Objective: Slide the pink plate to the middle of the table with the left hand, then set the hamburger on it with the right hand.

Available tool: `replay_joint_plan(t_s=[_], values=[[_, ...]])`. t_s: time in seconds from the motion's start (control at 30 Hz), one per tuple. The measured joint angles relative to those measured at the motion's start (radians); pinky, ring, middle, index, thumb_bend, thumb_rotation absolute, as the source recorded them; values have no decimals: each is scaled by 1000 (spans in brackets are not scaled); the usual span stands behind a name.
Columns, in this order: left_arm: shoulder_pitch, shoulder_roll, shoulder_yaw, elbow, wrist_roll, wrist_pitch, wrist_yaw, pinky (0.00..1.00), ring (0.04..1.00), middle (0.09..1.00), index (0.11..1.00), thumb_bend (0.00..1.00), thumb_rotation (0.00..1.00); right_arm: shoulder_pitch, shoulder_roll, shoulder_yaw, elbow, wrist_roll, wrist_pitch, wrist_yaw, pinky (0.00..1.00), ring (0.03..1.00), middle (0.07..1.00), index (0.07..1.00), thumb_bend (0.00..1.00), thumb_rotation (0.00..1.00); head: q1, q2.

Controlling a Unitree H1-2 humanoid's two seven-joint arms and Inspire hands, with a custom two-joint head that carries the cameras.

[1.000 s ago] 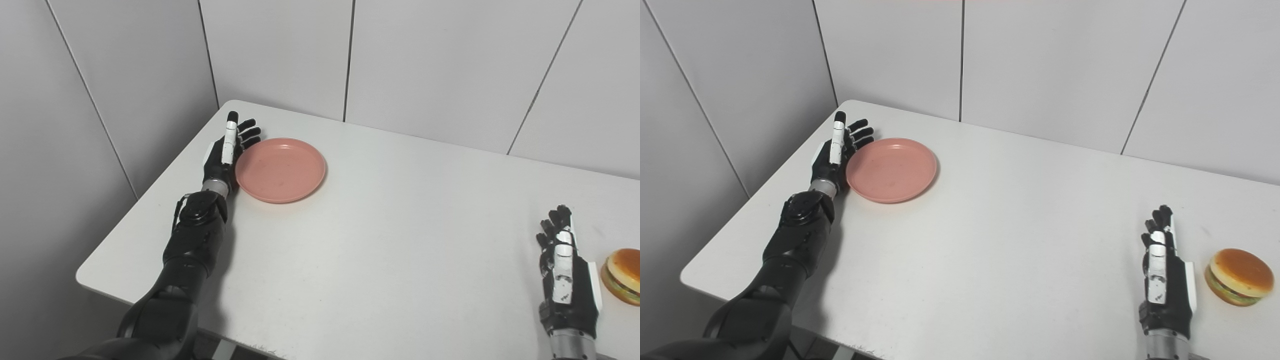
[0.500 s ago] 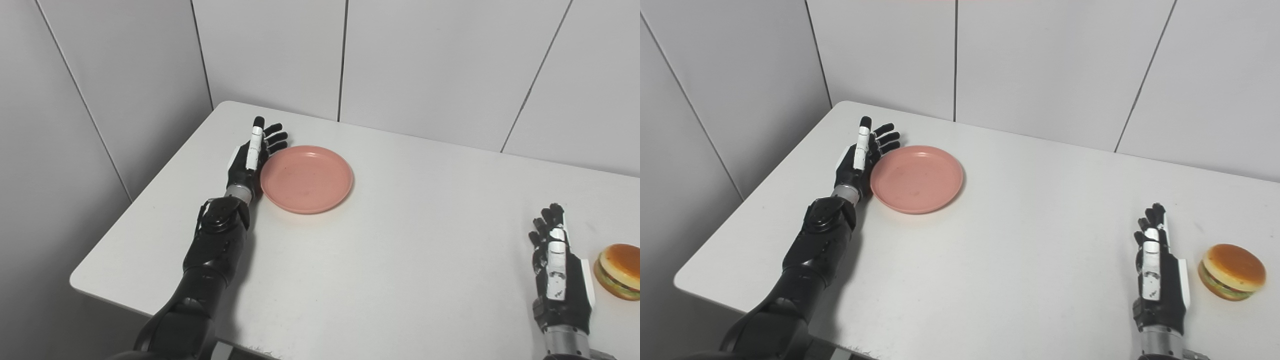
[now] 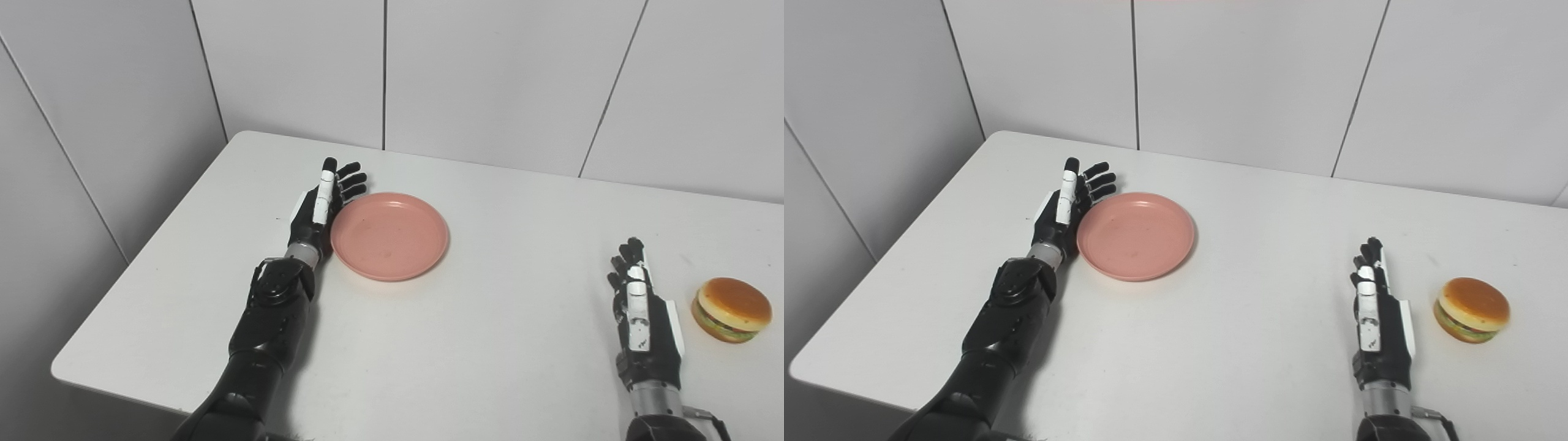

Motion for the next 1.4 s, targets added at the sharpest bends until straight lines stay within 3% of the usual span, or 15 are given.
replay_joint_plan(t_s=[0.5,0.7,0.9,1.4], values=[[48,-71,-67,-97,35,37,-3,790,818,803,780,891,1000,1,27,12,-1,-43,9,-23,1000,1000,1000,1000,586,999,-132,8],[73,-111,-98,-137,52,38,-9,808,838,823,803,889,1000,1,43,14,-1,-41,8,-27,1000,1000,1000,1000,601,972,-143,6],[97,-148,-116,-190,52,79,-9,841,859,835,809,874,1000,3,48,14,-3,-34,11,-27,1000,1000,1000,1000,621,965,-160,18],[121,-190,-150,-224,71,85,-13,922,912,879,852,882,1000,1,51,21,-2,-42,29,-32,1000,1000,1000,1000,638,976,-215,43]])
